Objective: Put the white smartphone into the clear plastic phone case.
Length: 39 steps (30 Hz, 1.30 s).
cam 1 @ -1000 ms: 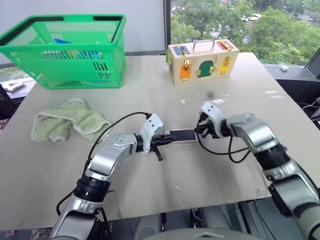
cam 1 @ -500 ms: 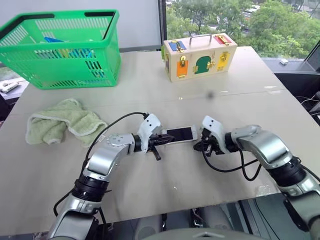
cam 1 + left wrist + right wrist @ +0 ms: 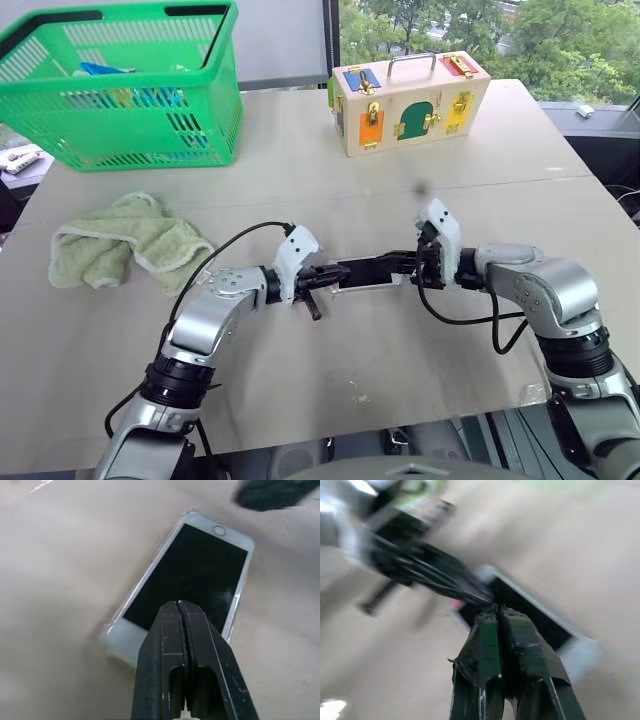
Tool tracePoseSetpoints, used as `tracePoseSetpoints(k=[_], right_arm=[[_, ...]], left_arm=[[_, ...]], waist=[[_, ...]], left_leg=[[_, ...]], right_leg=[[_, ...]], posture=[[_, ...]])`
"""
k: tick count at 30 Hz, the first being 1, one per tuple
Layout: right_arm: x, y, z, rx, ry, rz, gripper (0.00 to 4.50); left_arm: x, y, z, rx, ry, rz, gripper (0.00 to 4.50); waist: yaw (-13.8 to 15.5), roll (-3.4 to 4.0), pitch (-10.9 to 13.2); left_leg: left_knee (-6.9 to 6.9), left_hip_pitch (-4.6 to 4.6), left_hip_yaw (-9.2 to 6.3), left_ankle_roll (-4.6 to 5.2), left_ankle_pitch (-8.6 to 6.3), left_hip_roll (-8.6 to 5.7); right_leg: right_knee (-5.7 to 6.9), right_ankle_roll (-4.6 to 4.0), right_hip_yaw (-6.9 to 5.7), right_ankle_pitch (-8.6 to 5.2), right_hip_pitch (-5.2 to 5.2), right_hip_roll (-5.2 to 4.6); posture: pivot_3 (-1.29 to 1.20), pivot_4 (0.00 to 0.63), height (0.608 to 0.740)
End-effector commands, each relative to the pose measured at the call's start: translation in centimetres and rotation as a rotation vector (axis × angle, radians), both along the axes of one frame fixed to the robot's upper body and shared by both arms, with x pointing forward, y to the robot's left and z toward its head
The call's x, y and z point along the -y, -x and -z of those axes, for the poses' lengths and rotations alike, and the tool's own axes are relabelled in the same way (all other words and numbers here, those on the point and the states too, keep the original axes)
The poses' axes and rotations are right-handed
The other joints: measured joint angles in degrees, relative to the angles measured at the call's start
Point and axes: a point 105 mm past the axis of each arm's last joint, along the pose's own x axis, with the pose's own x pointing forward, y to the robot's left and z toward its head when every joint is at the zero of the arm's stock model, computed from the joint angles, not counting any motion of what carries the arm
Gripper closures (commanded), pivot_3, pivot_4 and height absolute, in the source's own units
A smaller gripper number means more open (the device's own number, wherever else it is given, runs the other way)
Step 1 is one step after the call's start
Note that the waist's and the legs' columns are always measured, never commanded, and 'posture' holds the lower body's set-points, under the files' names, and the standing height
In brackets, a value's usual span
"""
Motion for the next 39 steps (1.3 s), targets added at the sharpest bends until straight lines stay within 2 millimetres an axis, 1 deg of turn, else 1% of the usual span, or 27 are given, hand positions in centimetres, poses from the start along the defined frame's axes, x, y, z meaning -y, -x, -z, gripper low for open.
tracePoseSetpoints(k=[1,3,7,12,14,15,17,18,21,23,24,25,27,29,30,32,34,38,39], right_arm=[[0.8,0.0,1.6,0.006,0.128,-0.011,4.5],[1.3,0.1,3.2,-0.026,0.213,-0.035,4.5],[1.9,0.1,5.7,-0.074,0.359,-0.082,4.5],[2.3,0.0,7.6,-0.13,0.498,-0.139,4.5],[2.4,0.5,9.0,-0.159,0.575,-0.201,4.5],[2.5,1.0,9.7,-0.176,0.605,-0.239,4.5],[2.9,1.2,10.5,-0.166,0.654,-0.266,4.5],[2.8,0.9,10.4,-0.145,0.643,-0.256,4.5],[1.8,-0.7,8.4,-0.024,0.518,-0.173,4.5],[0.5,-1.8,5.2,0.129,0.303,-0.109,4.5],[0.1,-2.0,3.5,0.193,0.174,-0.073,4.5],[0.5,-2.1,2.1,0.265,0.098,-0.029,4.5],[1.3,-2.1,0.7,0.338,0.035,0.026,4.5],[2.3,-1.9,-0.6,0.397,-0.02,0.077,3.9],[2.7,-1.6,-1.0,0.415,-0.035,0.083,3.67],[3.4,-1.0,-1.8,0.443,-0.057,0.104,2.8],[4.1,-0.3,-2.4,0.462,-0.056,0.107,1.9],[5.6,2.1,-2.8,0.472,-0.03,0.075,0.03],[6.0,2.7,-2.8,0.469,-0.02,0.068,0.0]], left_arm=[[-0.5,0.1,0.8,-0.024,-0.025,-0.015,4.49],[-0.6,0.1,0.9,-0.025,-0.025,-0.014,4.49],[-0.5,0.1,1.1,-0.026,-0.024,-0.014,4.49],[-0.5,-0.1,1.4,-0.025,-0.02,-0.014,4.49],[-0.4,0.0,1.7,-0.026,-0.019,-0.012,4.49],[-0.4,0.0,1.8,-0.025,-0.019,-0.011,4.49],[-0.2,0.0,1.8,-0.022,-0.017,-0.007,4.49],[-0.1,0.1,1.6,-0.018,-0.014,-0.005,4.49],[0.2,0.2,0.9,0.014,0.011,-0.001,4.49],[0.4,0.0,-0.4,0.065,0.061,-0.018,4.49],[0.4,0.0,-0.9,0.082,0.088,-0.024,4.49],[0.3,0.0,-1.7,0.112,0.123,-0.03,4.49],[0.2,0.1,-2.6,0.137,0.173,-0.036,4.49],[-0.1,0.0,-3.5,0.135,0.222,-0.057,4.5],[-0.5,-0.1,-4.0,0.134,0.252,-0.073,4.24],[-1.3,-0.3,-4.8,0.13,0.301,-0.093,3.64],[-2.0,-0.1,-5.2,0.133,0.305,-0.09,2.74],[-3.6,0.8,-5.6,0.128,0.3,-0.073,0.82],[-4.0,1.2,-5.7,0.126,0.297,-0.069,0.63]], waist=[[0.02,-0.01,0.01],[0.0,-0.01,0.02],[-0.02,-0.02,0.0],[-0.05,-0.1,-0.08],[-0.2,-0.15,-0.14],[-0.28,-0.24,-0.22],[-0.36,-0.44,-0.52],[-0.33,-0.46,-0.71],[-0.31,-0.72,-1.05],[-0.24,-0.86,-1.11],[-0.15,-0.75,-0.99],[-0.1,-0.61,-0.82],[0.11,-0.29,-0.29],[0.27,-0.11,0.15],[0.31,-0.09,0.18],[0.31,-0.09,0.19],[0.31,-0.09,0.2],[0.73,-0.11,0.33],[0.89,-0.13,0.38]], left_leg=[[0.0,0.0,0.01,0.02,-0.01,-0.05],[0.03,0.02,0.04,0.08,-0.04,-0.09],[0.04,0.11,-0.06,0.09,-0.04,-0.06],[0.04,0.45,-0.11,0.09,-0.04,0.0],[0.01,0.83,-0.07,0.09,-0.05,0.01],[0.01,1.07,-0.09,0.09,-0.06,0.01],[0.0,1.19,-0.13,0.08,-0.06,0.05],[0.0,1.27,-0.16,0.08,-0.06,0.05],[-0.01,1.33,-0.19,0.07,-0.07,0.05],[0.0,1.33,-0.18,0.06,-0.07,0.06],[0.01,1.28,-0.18,0.05,-0.06,0.06],[0.0,1.17,-0.18,0.05,-0.07,0.02],[0.0,0.94,-0.16,0.06,-0.04,-0.02],[0.0,0.74,-0.11,0.06,-0.04,-0.04],[0.0,0.61,-0.09,0.06,-0.03,-0.04],[0.01,0.4,-0.09,0.03,-0.01,-0.03],[0.02,0.08,-0.1,-0.18,0.11,-0.02],[0.01,0.02,-0.09,-0.07,0.04,-0.04],[0.01,0.03,-0.07,0.04,-0.02,-0.06]], right_leg=[[-0.01,0.04,0.01,-0.02,0.01,-0.03],[-0.04,0.31,0.04,-0.18,0.03,-0.08],[-0.02,0.35,-0.02,-0.2,0.13,0.0],[0.02,0.33,-0.05,-0.21,0.45,0.07],[0.01,0.32,-0.02,-0.23,0.79,0.03],[-0.01,0.16,-0.04,-0.33,1.02,0.0],[-0.02,0.1,-0.09,-0.36,1.11,-0.27],[-0.02,0.1,-0.15,-0.37,1.16,-0.3],[-0.03,0.1,-0.19,-0.37,1.21,-0.39],[-0.03,0.1,-0.24,-0.36,1.21,-0.48],[-0.04,0.1,-0.27,-0.36,1.2,-0.53],[-0.05,0.11,-0.28,-0.36,1.17,-0.63],[-0.04,0.16,-0.31,-0.32,1.03,-0.68],[-0.02,0.34,-0.31,-0.2,0.81,-0.66],[-0.01,0.33,-0.3,-0.19,0.69,-0.64],[0.0,0.32,-0.29,-0.18,0.49,-0.53],[-0.01,0.25,-0.28,-0.14,0.16,-0.39],[-0.03,0.34,-0.29,-0.2,0.12,-0.19],[-0.04,0.35,-0.27,-0.2,0.12,-0.2]], posture=[[0.0,0.15,0.74],[0.0,0.15,0.74],[0.0,0.15,0.74],[0.0,0.15,0.74],[0.0,0.15,0.74],[0.0,0.15,0.74],[0.0,0.15,0.74],[0.0,0.15,0.74],[0.0,0.15,0.74],[0.0,0.15,0.74],[0.0,0.15,0.74],[0.0,0.15,0.74],[0.0,0.15,0.74],[0.0,0.15,0.74],[0.0,0.15,0.74],[0.0,0.15,0.74],[0.0,0.15,0.74],[0.0,0.15,0.74],[0.0,0.15,0.74]])
